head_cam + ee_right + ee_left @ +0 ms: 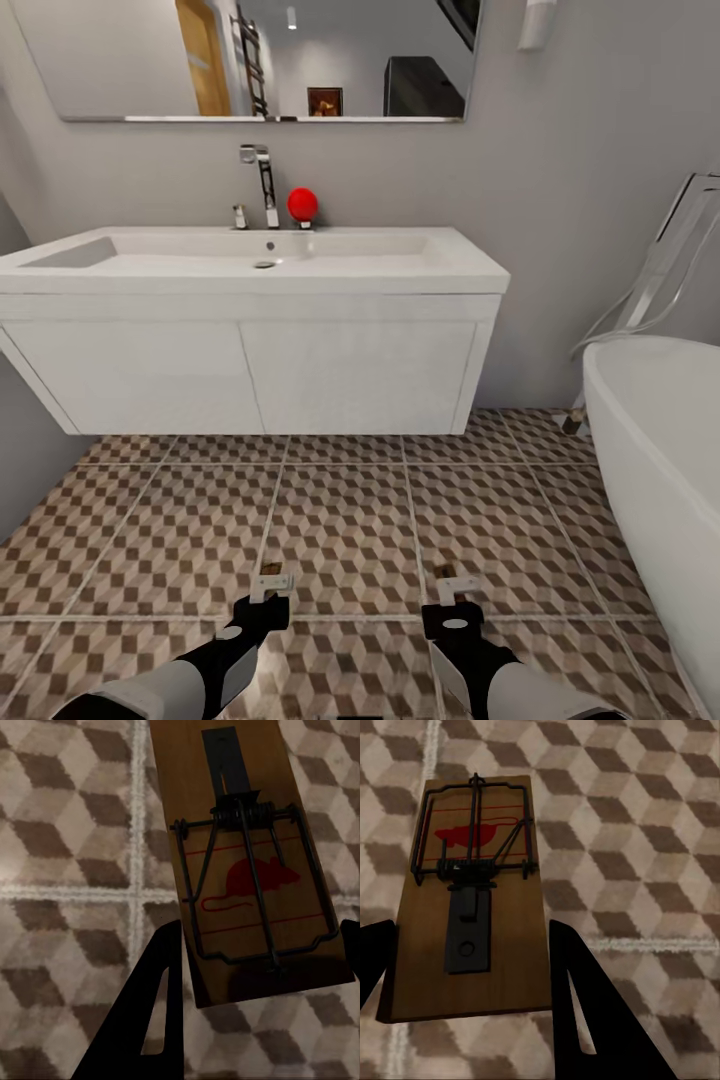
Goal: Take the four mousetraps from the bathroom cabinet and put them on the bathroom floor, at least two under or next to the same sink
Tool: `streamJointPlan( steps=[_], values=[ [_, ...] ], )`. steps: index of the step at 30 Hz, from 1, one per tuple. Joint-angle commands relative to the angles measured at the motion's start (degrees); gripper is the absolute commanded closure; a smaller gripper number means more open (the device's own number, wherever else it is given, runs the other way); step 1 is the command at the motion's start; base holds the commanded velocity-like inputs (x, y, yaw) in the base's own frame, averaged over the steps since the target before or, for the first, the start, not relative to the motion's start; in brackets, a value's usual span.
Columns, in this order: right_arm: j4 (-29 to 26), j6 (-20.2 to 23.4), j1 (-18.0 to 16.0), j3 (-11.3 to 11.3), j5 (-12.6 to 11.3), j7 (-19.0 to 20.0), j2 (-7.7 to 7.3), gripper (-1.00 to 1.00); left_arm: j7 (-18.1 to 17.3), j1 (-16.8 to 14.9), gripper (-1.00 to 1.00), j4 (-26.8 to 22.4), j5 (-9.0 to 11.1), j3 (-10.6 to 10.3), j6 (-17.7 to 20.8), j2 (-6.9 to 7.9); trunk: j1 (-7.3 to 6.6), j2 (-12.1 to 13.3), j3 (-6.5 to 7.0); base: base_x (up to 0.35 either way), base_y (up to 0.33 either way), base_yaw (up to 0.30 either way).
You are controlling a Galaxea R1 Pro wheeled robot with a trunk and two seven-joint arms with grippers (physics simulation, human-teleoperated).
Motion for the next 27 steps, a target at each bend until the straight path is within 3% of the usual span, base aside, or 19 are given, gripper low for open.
streamJointPlan(
  steps=[1, 10, 27],
  values=[
    [0.0, 0.0, 0.0, 0.5, -0.6, -0.2, 0.01, 1.0, 0.1, 0.0, 1.0, 0.1, 0.3, -0.5, -0.2, 0.0, 0.01, 0.0, -0.27, 0.0, 0.0, 0.0],
    [0.0, -1.7, 0.0, 0.5, 0.9, -0.1, 0.02, 1.0, 0.1, 0.0, 1.0, 0.1, 0.3, -0.5, -0.2, 0.07, 0.24, -0.2, -2.27, 0.0, 0.0, 0.0],
    [0.0, -2.6, 0.0, 0.5, 1.1, 0.0, 0.01, 1.0, 0.0, 0.0, 1.0, 0.0, 0.2, -0.6, -0.3, 0.2, 0.68, -0.4, -6.03, 0.0, 0.0, 0.0]
  ],
)
